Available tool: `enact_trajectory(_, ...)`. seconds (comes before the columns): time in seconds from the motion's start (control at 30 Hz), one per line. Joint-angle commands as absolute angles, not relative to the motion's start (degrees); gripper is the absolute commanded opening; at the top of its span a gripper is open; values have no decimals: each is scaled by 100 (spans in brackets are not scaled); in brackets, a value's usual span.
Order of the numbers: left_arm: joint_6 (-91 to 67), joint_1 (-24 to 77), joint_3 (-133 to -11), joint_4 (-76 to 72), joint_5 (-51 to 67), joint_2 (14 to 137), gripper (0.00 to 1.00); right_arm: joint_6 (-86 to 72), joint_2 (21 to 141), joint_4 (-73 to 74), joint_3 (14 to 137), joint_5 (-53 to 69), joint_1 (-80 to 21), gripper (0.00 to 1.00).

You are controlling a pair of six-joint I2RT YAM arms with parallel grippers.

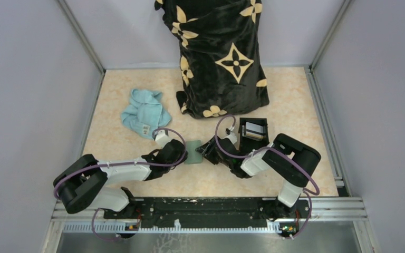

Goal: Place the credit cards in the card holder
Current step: Close the card holder at the center of the board.

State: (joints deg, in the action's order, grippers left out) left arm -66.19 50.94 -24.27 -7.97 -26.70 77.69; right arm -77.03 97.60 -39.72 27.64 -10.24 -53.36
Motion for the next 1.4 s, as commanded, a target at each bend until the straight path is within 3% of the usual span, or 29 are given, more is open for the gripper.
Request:
enact_trajectory(0.0,-6574,5192,-2252,-114,-2210,8089,30,-7388,10293,-2718,2777,-393,-5434,45)
enact_trajectory(0.87,-6585,5194,-2417,69,-2412,8092,31,-7023,10938,-2521,2709,-99,-5542,41)
enact_trajectory(1.37,-6600,5191,-2414,104,-2435,8158,30,-7041,11053,-2634,2725,-84,-5542,29)
